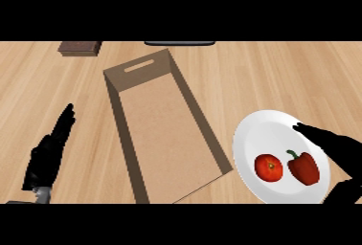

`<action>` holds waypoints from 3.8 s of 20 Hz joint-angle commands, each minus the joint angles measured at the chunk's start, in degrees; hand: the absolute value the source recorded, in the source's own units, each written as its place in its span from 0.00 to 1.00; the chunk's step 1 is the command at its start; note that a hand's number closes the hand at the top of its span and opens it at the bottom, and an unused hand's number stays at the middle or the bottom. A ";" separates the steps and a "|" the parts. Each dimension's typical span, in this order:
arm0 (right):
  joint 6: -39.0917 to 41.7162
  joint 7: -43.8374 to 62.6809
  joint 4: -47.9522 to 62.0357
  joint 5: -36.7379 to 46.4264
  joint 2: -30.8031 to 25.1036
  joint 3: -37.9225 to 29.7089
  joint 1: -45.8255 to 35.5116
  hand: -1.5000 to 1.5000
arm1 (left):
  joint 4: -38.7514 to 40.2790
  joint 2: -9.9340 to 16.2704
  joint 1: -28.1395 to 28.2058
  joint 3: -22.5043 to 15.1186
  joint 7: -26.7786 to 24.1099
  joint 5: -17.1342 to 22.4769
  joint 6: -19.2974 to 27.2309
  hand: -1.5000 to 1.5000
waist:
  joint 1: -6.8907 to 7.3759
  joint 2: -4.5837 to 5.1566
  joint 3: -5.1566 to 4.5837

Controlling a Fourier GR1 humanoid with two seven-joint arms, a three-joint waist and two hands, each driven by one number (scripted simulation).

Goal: Pick the bell pepper from the plate and place it in the cardboard box

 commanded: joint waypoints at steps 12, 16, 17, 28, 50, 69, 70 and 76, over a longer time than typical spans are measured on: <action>1.58 -5.11 5.28 11.00 10.46 -3.53 -1.59 0.00 | 0.70 -5.35 2.96 5.32 -2.37 -4.76 -6.06 0.50 | 0.13 0.04 0.00; 0.39 -7.95 3.34 13.34 10.91 -5.40 3.70 0.00 | -3.92 -6.69 1.10 5.14 3.79 -8.22 -5.18 0.50 | -0.04 -0.01 0.01; 2.55 -8.24 7.03 13.71 11.51 -6.40 -0.79 0.00 | 1.45 -7.64 -1.36 7.06 0.47 -7.68 -6.51 0.50 | 0.00 0.04 0.00; 6.13 -11.28 9.01 17.15 12.73 -8.18 0.21 1.00 | 4.07 -9.12 -3.91 10.67 0.99 -9.51 -8.90 0.50 | -0.09 0.06 -0.01; -17.15 22.34 -21.91 50.20 34.32 10.75 21.44 1.00 | -1.58 -8.20 -1.73 12.08 4.60 -9.38 -11.70 0.50 | -0.61 -0.17 -0.03; -9.47 28.53 -39.95 36.06 41.73 17.47 -5.16 1.00 | 0.56 -10.97 -1.39 11.26 1.01 -11.00 -12.06 0.50 | 0.69 0.15 -0.05; -12.57 30.31 -36.13 36.35 41.75 20.41 -6.60 1.00 | 3.17 -12.33 -1.68 10.47 -0.83 -12.52 -10.70 0.50 | 0.50 0.16 -0.05; -13.42 44.61 -25.03 29.56 41.78 17.70 -27.61 1.00 | -0.40 -12.30 0.38 10.48 0.52 -12.49 -11.57 0.50 | 1.05 0.10 -0.06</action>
